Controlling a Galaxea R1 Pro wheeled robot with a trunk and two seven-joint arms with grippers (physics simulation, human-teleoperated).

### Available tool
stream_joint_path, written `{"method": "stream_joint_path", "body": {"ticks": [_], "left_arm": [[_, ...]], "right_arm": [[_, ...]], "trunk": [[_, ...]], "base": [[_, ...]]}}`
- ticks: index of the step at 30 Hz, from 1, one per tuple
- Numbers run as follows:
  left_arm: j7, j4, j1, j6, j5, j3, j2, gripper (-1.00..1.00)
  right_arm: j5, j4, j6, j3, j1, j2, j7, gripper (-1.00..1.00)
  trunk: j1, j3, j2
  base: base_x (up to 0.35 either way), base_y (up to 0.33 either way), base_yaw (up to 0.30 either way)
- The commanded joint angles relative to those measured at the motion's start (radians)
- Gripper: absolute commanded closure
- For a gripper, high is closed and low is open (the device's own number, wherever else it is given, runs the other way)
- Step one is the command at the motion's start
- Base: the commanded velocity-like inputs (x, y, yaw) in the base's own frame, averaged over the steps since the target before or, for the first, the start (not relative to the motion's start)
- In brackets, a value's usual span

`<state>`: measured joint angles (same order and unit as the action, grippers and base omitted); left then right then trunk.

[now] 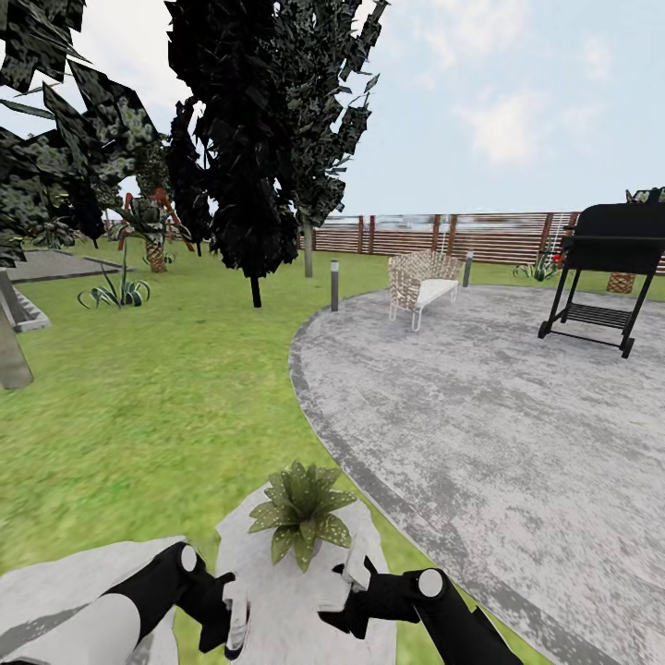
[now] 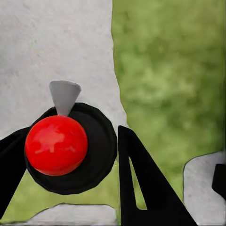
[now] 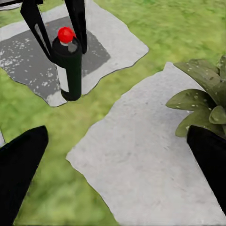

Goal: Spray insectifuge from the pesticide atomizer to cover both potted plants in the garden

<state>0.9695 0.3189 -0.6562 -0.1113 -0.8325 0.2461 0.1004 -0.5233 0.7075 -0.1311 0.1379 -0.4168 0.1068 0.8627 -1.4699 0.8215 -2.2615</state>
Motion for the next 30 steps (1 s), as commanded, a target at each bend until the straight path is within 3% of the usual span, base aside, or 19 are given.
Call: {"method": "stream_joint_path", "body": {"ticks": [1, 5, 8, 10, 13, 15, 17, 19, 23, 25, 26, 28, 30], "left_arm": [[0.002, -0.006, 0.0, -0.012, -0.009, -0.002, 0.02, 1.0], [0.001, -0.008, 0.026, -0.013, -0.009, -0.006, 0.068, 1.0], [-0.034, -0.01, 0.036, -0.011, 0.016, -0.022, 0.107, 1.0], [-0.141, -0.03, 0.052, -0.017, 0.085, -0.062, 0.116, 1.0], [-0.277, -0.08, 0.075, -0.024, 0.189, -0.083, 0.109, 1.0], [-0.34, -0.12, 0.079, -0.025, 0.279, -0.089, 0.089, 1.0], [-0.445, -0.155, 0.086, -0.044, 0.43, -0.093, 0.068, 1.0], [-0.553, -0.172, 0.108, -0.105, 0.554, -0.094, 0.062, 1.0], [-0.755, -0.186, 0.142, -0.149, 0.733, -0.094, 0.058, 1.0], [-0.809, -0.188, 0.148, -0.153, 0.778, -0.095, 0.055, 1.0], [-0.842, -0.189, 0.158, -0.154, 0.807, -0.094, 0.053, 1.0], [-0.874, -0.19, 0.169, -0.155, 0.839, -0.095, 0.044, 1.0], [-0.882, -0.194, 0.174, -0.155, 0.844, -0.094, 0.04, 1.0]], "right_arm": [[-0.011, 0.0, -0.009, -0.002, 0.0, 0.0, 0.001, -1.0], [-0.016, -0.004, -0.007, -0.005, 0.0, -0.002, -0.002, -1.0], [-0.016, -0.006, -0.008, -0.015, 0.0, -0.011, -0.013, -1.0], [-0.013, -0.039, -0.009, -0.046, 0.0, -0.041, -0.049, -1.0], [-0.011, -0.14, -0.019, -0.139, 0.0, -0.069, -0.163, -1.0], [-0.011, -0.241, -0.081, -0.202, 0.001, -0.094, -0.292, -1.0], [-0.011, -0.384, -0.199, -0.233, 0.001, -0.118, -0.463, -1.0], [-0.009, -0.506, -0.31, -0.241, 0.002, -0.125, -0.647, -1.0], [-0.005, -0.603, -0.451, -0.243, 0.003, -0.11, -0.977, -1.0], [0.001, -0.609, -0.465, -0.244, 0.003, -0.103, -1.053, -1.0], [0.024, -0.612, -0.47, -0.245, 0.003, -0.098, -1.089, -1.0], [0.12, -0.615, -0.473, -0.245, 0.003, -0.093, -1.118, -1.0], [0.177, -0.615, -0.473, -0.243, 0.003, -0.092, -1.122, -1.0]], "trunk": [[0.0, 0.001, 0.0], [0.0, 0.001, 0.0], [0.0, 0.001, 0.0], [0.0, 0.001, 0.0], [0.0, 0.001, 0.0], [0.0, 0.001, 0.0], [0.0, 0.001, 0.0], [0.0, 0.001, 0.0], [0.0, 0.001, 0.0], [0.0, 0.001, 0.0], [0.0, 0.001, 0.0], [0.0, 0.001, 0.0], [0.0, 0.001, 0.0]], "base": [[0.0, 0.0, 0.0], [0.0, 0.0, 0.0], [0.0, 0.0, 0.0], [0.0, 0.0, 0.0], [0.0, 0.0, 0.0], [0.0, 0.0, 0.0], [0.0, 0.0, 0.0], [0.0, 0.0, 0.0], [0.0, 0.0, 0.0], [0.0, 0.0, 0.0], [0.0, 0.0, 0.0], [0.0, 0.0, 0.0], [0.0, 0.0, 0.0]]}}
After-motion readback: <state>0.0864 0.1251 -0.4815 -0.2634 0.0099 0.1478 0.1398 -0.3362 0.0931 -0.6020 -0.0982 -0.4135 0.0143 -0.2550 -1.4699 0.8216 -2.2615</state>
